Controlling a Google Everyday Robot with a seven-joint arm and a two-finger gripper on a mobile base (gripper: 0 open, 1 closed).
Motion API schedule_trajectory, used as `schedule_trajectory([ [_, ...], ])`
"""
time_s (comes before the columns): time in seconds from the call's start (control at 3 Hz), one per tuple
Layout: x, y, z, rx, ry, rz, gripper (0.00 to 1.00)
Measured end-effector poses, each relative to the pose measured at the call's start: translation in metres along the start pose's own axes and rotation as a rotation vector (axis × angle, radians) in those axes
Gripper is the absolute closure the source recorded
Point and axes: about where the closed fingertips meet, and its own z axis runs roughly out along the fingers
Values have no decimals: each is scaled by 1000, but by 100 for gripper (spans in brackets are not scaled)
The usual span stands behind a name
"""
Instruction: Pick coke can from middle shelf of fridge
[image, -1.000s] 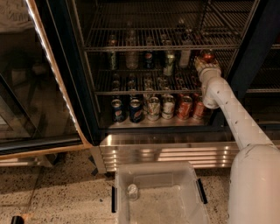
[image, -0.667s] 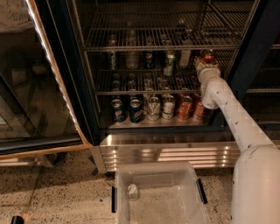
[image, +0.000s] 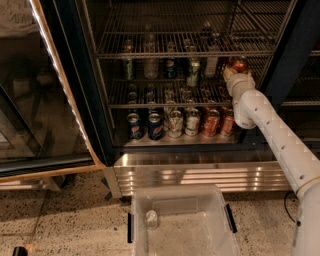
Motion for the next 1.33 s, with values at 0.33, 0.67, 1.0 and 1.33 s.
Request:
schedule_trajectory([
  [0.33,-9,10,-18,-34,-12,7,100],
  [0.67,-6,26,-43,-95,3,4,100],
  [1.0,-1,29,-54,-100,4,6,100],
  [1.33,-2,41,-63,-127,-5,-4,100],
])
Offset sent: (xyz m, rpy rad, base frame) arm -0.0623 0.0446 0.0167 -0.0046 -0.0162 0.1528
